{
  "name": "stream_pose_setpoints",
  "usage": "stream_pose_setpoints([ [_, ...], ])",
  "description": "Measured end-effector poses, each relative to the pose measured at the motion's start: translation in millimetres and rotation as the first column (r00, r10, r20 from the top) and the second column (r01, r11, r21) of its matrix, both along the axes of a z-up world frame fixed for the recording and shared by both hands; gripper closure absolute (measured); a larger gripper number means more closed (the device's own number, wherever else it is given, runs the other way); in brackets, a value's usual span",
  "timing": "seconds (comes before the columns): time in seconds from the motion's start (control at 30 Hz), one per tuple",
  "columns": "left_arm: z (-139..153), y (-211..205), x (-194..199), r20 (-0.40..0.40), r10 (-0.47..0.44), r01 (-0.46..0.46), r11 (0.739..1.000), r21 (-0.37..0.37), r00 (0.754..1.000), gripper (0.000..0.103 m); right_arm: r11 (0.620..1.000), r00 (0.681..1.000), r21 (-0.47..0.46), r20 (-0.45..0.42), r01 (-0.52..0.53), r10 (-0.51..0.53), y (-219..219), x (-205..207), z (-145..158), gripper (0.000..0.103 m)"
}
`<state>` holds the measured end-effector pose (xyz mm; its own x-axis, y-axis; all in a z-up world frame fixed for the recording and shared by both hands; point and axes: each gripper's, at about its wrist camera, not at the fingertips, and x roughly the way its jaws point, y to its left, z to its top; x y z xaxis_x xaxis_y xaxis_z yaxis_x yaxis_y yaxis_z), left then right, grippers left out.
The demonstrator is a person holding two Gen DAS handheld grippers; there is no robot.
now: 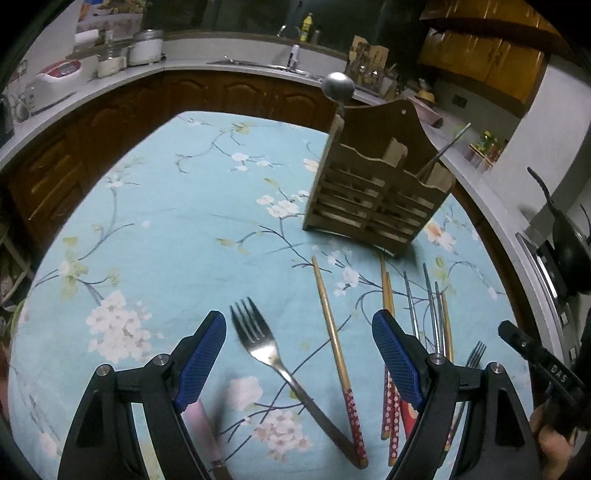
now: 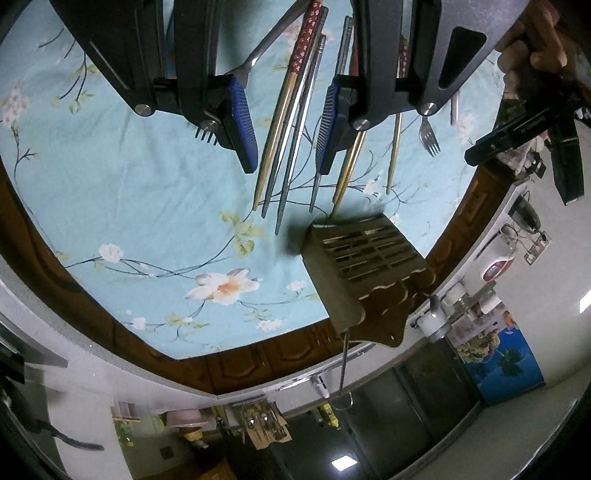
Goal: Organize utensils
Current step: 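Move the left tool back over the remaining utensils, then close the left tool on a wooden chopstick and lift it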
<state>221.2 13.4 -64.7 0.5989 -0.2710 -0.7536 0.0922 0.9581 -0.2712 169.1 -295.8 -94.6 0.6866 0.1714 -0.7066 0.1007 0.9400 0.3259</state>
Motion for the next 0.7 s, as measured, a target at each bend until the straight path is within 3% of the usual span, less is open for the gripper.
stream_pose_setpoints([
  [0.57, -30, -39, 71, -0.111, -0.069, 0.08, 0.992, 0.096, 0.991, 0.024, 0.999, 0.994, -0.028, -0.108, -0.018, 0.015, -3, 41, -26, 0.068],
  [0.7, -38, -45, 93, -0.132, -0.058, 0.072, 0.992, 0.102, 0.989, 0.034, 0.998, 0.989, -0.054, -0.15, -0.02, 0.012, -4, 60, -34, 0.068],
])
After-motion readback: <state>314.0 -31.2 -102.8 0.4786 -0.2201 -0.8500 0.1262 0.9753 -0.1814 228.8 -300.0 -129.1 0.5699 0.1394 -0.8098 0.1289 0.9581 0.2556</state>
